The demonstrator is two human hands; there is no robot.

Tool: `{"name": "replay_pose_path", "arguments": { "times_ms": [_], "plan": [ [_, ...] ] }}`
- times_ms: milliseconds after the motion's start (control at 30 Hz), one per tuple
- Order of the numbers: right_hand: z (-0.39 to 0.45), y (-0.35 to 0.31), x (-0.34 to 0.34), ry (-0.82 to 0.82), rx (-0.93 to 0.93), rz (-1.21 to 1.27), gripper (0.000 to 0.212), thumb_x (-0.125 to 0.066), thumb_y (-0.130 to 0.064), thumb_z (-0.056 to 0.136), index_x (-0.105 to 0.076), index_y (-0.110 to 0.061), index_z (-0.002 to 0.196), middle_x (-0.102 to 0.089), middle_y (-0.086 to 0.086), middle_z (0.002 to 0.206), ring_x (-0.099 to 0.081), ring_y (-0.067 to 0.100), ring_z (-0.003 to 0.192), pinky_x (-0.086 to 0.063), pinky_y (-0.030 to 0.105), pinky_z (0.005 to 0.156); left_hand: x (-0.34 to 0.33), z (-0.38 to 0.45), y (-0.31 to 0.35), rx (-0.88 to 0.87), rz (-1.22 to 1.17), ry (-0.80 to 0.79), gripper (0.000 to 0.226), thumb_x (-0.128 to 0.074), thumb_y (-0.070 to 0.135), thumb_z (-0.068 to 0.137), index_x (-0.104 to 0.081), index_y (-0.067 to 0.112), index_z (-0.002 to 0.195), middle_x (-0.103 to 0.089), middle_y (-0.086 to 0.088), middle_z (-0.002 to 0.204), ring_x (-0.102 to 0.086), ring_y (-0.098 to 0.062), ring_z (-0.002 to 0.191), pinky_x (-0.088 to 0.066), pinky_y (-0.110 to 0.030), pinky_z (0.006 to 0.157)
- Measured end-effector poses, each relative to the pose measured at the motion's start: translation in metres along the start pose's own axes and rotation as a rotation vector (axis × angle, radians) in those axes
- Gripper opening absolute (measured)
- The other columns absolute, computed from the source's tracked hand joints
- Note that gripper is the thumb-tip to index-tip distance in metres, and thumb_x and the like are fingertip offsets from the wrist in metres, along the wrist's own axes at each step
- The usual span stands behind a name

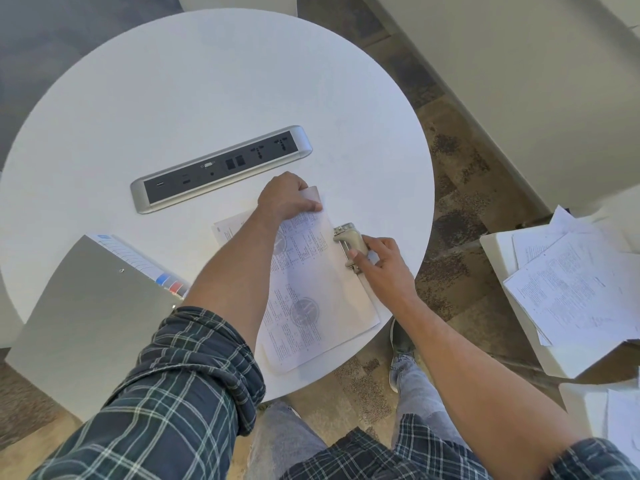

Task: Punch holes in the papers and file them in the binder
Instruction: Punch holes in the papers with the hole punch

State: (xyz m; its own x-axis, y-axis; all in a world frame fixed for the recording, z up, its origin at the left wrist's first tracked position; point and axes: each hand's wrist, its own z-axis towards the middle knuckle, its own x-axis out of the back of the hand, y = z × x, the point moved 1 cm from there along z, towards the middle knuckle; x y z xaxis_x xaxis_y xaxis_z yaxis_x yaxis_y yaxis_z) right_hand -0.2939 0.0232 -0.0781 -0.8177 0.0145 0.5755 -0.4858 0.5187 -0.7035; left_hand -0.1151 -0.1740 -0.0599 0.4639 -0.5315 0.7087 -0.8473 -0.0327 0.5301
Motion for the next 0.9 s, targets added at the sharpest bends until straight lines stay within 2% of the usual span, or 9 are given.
{"name": "replay_pose_path", "arguments": {
  "times_ms": [267,400,467,533,600,667,800,900],
  "plan": [
    [0.0,0.002,-0.002,0.013,0.02,-0.052,0.045,-0.054,-0.063,0.097,-0.052,-0.045,0.137,-0.043,-0.022,0.124,-0.065,0.012,0.103,-0.054,0.042,0.088,-0.007,-0.004,-0.002,0.015,-0.033,-0.01,0.043,-0.087,0.042,0.069,-0.052,0.018,0.058,-0.049,0.005,0.058,-0.049,-0.018,0.059,-0.035,-0.028,0.059],
    [-0.001,-0.005,-0.004,0.082,0.037,-0.163,0.046,-0.059,-0.06,0.094,-0.051,-0.045,0.136,-0.047,-0.016,0.124,-0.061,0.011,0.094,-0.049,0.035,0.077,-0.01,-0.009,0.001,0.017,-0.028,0.02,0.044,-0.085,0.042,0.071,-0.048,0.023,0.058,-0.049,0.008,0.059,-0.052,-0.019,0.064,-0.032,-0.027,0.057],
    [-0.001,-0.01,-0.006,0.138,0.064,-0.237,0.049,-0.062,-0.062,0.091,-0.053,-0.04,0.134,-0.052,-0.011,0.124,-0.061,0.016,0.086,-0.045,0.032,0.071,-0.013,-0.011,0.002,0.027,0.003,0.045,0.039,-0.084,0.046,0.071,-0.052,0.025,0.063,-0.054,0.01,0.065,-0.059,-0.021,0.074,-0.037,-0.029,0.062],
    [-0.001,-0.012,-0.011,0.198,0.112,-0.295,0.051,-0.064,-0.065,0.088,-0.055,-0.037,0.13,-0.054,-0.008,0.12,-0.063,0.019,0.086,-0.045,0.032,0.067,-0.015,-0.014,0.005,0.026,0.05,0.073,0.031,-0.081,0.049,0.073,-0.06,0.026,0.076,-0.061,0.01,0.077,-0.064,-0.024,0.087,-0.046,-0.035,0.078],
    [0.001,-0.011,-0.016,0.246,0.134,-0.302,0.05,-0.067,-0.062,0.086,-0.058,-0.036,0.127,-0.056,-0.006,0.115,-0.063,0.019,0.091,-0.046,0.032,0.065,-0.017,-0.017,0.007,0.022,0.094,0.098,0.035,-0.08,0.05,0.076,-0.068,0.028,0.1,-0.068,0.005,0.097,-0.064,-0.024,0.102,-0.043,-0.039,0.095],
    [0.002,-0.007,-0.022,0.291,0.138,-0.283,0.049,-0.07,-0.058,0.083,-0.06,-0.034,0.125,-0.057,-0.004,0.11,-0.06,0.02,0.093,-0.047,0.032,0.065,-0.02,-0.02,0.007,0.017,0.118,0.127,0.047,-0.079,0.049,0.079,-0.068,0.025,0.118,-0.071,0.002,0.113,-0.063,-0.024,0.11,-0.037,-0.039,0.099],
    [0.002,0.006,-0.034,0.395,0.211,-0.275,0.048,-0.075,-0.049,0.081,-0.065,-0.027,0.122,-0.058,0.0,0.104,-0.059,0.023,0.084,-0.053,0.036,0.063,-0.023,-0.02,0.007,0.033,0.091,0.122,0.046,-0.081,0.047,0.077,-0.069,0.023,0.113,-0.072,0.001,0.111,-0.064,-0.025,0.104,-0.045,-0.039,0.097],
    [0.004,0.011,-0.036,0.426,0.25,-0.245,0.049,-0.078,-0.044,0.078,-0.066,-0.022,0.12,-0.059,0.002,0.103,-0.059,0.024,0.081,-0.051,0.035,0.063,-0.026,-0.02,0.006,0.022,0.092,0.134,0.044,-0.08,0.048,0.075,-0.069,0.024,0.11,-0.072,0.002,0.109,-0.065,-0.024,0.103,-0.046,-0.038,0.094]
  ]
}}
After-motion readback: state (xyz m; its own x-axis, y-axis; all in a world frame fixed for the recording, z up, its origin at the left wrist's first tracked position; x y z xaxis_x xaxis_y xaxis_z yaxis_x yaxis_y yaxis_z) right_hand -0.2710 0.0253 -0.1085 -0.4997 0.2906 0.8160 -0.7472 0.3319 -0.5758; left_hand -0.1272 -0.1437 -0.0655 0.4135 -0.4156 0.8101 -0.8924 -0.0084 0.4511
